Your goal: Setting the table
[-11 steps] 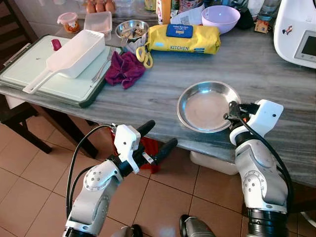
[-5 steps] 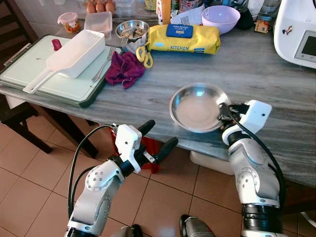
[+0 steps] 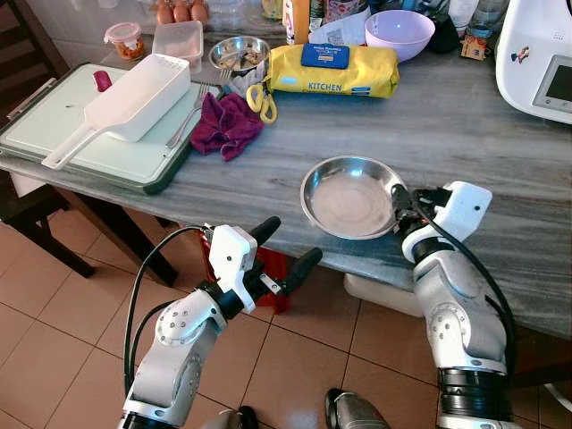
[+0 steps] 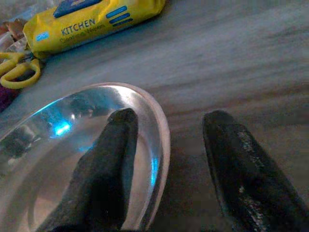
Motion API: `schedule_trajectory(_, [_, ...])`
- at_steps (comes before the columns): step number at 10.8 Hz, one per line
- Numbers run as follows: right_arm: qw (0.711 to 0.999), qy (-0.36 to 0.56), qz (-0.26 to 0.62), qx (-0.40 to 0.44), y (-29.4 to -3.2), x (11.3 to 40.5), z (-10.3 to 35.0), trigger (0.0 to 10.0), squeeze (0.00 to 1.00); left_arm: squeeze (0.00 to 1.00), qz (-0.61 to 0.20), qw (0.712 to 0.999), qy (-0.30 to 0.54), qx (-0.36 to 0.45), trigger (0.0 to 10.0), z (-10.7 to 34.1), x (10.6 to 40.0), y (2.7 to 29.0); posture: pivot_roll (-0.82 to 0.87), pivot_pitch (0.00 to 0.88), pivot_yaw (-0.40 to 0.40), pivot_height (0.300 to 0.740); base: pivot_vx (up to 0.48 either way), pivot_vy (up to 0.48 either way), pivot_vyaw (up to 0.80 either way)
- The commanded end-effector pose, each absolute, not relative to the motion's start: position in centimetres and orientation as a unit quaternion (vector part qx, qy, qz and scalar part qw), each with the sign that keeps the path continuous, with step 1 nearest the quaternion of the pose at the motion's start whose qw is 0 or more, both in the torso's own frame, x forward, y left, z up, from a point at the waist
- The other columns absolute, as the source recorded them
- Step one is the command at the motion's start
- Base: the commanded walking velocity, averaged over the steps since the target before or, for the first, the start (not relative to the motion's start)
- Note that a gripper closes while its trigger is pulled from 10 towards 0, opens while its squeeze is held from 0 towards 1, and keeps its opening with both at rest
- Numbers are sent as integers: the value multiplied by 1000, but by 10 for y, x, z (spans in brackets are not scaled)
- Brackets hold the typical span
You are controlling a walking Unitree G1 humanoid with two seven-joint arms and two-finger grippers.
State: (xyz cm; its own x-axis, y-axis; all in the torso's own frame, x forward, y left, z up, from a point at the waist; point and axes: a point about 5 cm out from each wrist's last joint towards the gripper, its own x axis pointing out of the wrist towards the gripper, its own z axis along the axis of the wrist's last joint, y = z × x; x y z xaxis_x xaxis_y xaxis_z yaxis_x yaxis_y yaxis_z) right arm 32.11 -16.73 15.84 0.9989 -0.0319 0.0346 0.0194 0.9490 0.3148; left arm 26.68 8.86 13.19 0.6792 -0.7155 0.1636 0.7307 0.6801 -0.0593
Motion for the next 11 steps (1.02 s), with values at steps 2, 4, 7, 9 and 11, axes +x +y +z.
schedule_trajectory(2, [986,-35,-20,159,-175,317,164,10000,1000,0,-393,916,-58,-56,10000,128,266,89,-205,197,60,740,0,0,0])
schedule_trajectory(4, [986,-43,-18,159,-174,316,168,10000,1000,0,-393,916,-59,-57,10000,129,266,88,-207,197,61,740,0,0,0])
schedule_trajectory(7, [985,-49,-19,167,-173,313,172,10000,1000,0,-393,916,-60,-58,10000,129,267,88,-208,196,65,740,0,0,0])
schedule_trajectory(9, [984,-50,-21,168,-175,312,173,10000,1000,0,-395,915,-60,-57,10000,130,267,87,-210,196,67,740,0,0,0])
schedule_trajectory(11, [984,-50,-26,169,-174,312,172,10000,1000,0,-395,915,-64,-55,10000,133,269,86,-202,188,71,740,0,0,0])
